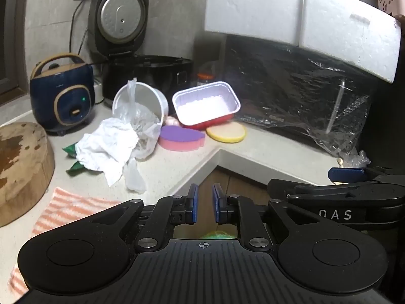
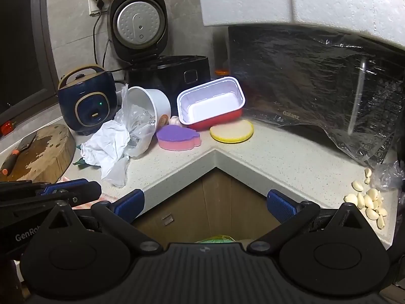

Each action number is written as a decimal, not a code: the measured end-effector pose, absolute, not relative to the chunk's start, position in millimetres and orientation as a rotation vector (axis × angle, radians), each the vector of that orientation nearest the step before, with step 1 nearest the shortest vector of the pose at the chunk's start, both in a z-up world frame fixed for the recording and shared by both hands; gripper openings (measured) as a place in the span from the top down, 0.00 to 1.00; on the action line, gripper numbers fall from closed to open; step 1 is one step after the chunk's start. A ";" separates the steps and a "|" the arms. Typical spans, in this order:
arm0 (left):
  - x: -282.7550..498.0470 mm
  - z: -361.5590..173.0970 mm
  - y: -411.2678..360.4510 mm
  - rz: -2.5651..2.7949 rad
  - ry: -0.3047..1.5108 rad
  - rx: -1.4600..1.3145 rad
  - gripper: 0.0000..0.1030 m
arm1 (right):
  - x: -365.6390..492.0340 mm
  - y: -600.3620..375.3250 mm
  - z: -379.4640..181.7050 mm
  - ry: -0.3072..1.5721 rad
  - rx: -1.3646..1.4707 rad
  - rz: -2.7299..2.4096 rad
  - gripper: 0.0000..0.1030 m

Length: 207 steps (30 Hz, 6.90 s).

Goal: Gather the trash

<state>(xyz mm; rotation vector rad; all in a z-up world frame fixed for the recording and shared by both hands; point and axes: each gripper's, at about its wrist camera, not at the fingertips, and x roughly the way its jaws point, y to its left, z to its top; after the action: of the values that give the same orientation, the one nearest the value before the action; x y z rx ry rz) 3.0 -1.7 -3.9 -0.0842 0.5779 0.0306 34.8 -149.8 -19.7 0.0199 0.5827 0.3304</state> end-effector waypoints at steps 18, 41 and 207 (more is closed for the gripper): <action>-4.4 -10.4 -7.6 0.033 0.621 -0.118 0.85 | 26.4 -156.1 -28.7 0.618 0.008 0.327 0.00; -9.0 -10.3 -12.9 0.036 0.632 -0.123 0.85 | 25.7 -165.6 -29.9 0.627 0.016 0.310 0.00; 144.6 -52.1 122.6 0.386 0.634 -0.510 0.90 | 382.8 -119.8 -98.6 0.812 -0.043 0.398 0.31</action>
<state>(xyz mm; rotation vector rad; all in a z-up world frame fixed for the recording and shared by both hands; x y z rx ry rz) 144.6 122.6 -52.1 -0.5102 0.6341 0.3861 382.8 -119.8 -98.6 -0.0431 0.8116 0.3982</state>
